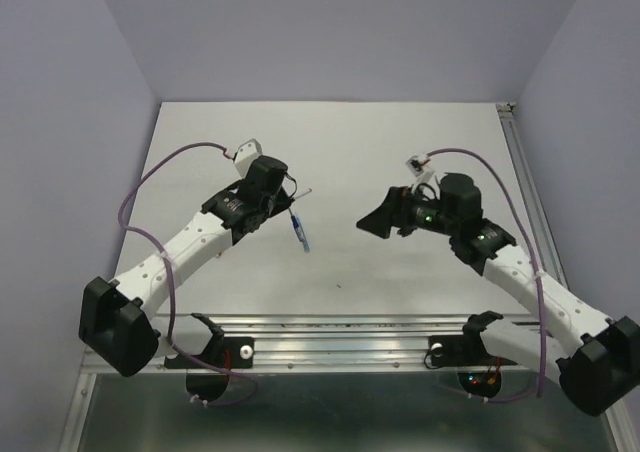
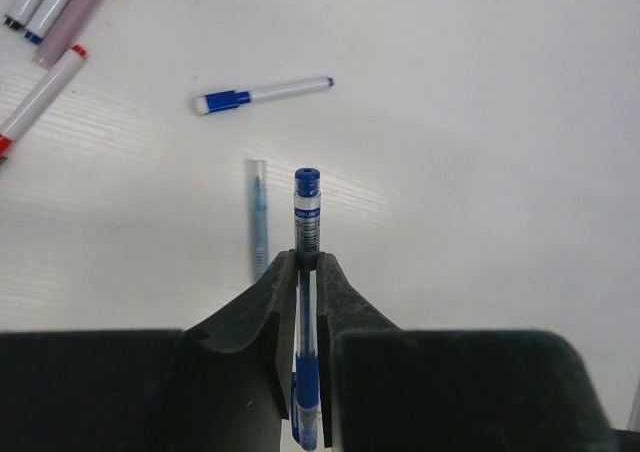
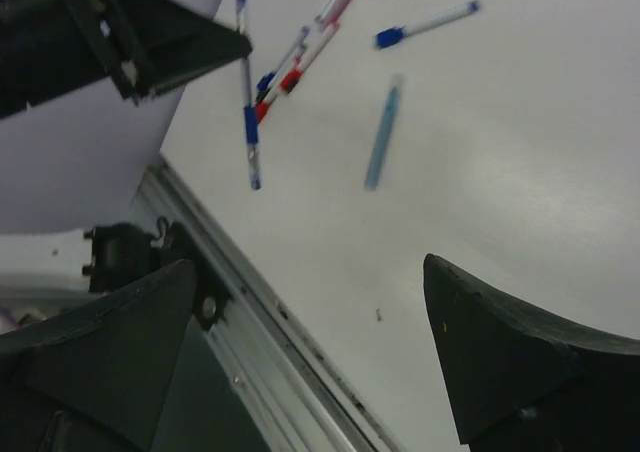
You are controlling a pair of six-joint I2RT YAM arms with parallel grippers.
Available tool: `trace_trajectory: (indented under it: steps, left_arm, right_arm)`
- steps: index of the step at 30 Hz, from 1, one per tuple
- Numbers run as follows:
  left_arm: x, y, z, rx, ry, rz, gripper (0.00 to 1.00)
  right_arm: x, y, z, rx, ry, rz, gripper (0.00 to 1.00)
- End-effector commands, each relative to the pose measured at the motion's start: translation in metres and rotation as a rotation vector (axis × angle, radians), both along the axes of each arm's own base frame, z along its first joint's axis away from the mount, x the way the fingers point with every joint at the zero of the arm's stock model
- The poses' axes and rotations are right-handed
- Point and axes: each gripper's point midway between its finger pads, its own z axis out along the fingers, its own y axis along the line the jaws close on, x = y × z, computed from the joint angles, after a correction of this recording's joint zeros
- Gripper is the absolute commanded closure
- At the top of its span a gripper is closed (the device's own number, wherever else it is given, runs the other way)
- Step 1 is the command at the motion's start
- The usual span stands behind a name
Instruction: Open the pen caps
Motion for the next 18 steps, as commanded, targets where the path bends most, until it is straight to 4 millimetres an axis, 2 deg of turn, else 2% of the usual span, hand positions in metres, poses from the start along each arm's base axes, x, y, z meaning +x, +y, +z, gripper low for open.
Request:
trace_trajectory:
  steps: [1,3,4,6,7,8,9,13,18]
  left_arm:
    - [0.005,-0.015,0.046,-0.074,-0.136,0.021,1.00]
    - [0.002,-0.025,0.055,-0.088,-0.159,0.009,1.00]
    - [0.003,-0.029,0.062,-0.098,-0.170,0.010,1.00]
    - [0.000,-0.039,0.066,-0.114,-0.177,-0.011,1.00]
    - [-0.001,-0.043,0.069,-0.118,-0.180,-0.017,1.00]
    - [-0.002,-0.046,0.070,-0.131,-0.179,-0.012,1.00]
    - [-0.005,-0.049,0.070,-0.138,-0.178,-0.018,1.00]
    - [-0.007,-0.053,0.071,-0.153,-0.178,-0.017,1.00]
    - [-0.008,-0.055,0.076,-0.173,-0.183,-0.011,1.00]
  right_arm:
    - [-0.032,0.084,0.024,0.035,-0.134,0.246,0.00]
    - [-0.035,0.106,0.013,0.017,-0.129,0.303,0.00]
    - [-0.038,0.118,0.020,-0.010,-0.181,0.337,0.00]
    - [-0.034,0.130,0.016,-0.056,-0.193,0.337,0.00]
    - [-0.032,0.139,0.004,-0.098,-0.179,0.329,0.00]
    - [-0.028,0.145,0.009,-0.100,-0.186,0.324,0.00]
    - [-0.026,0.150,0.001,-0.117,-0.169,0.325,0.00]
    - [-0.020,0.163,-0.002,-0.121,-0.180,0.302,0.01]
    - [-0.023,0.178,-0.007,-0.125,-0.170,0.330,0.09]
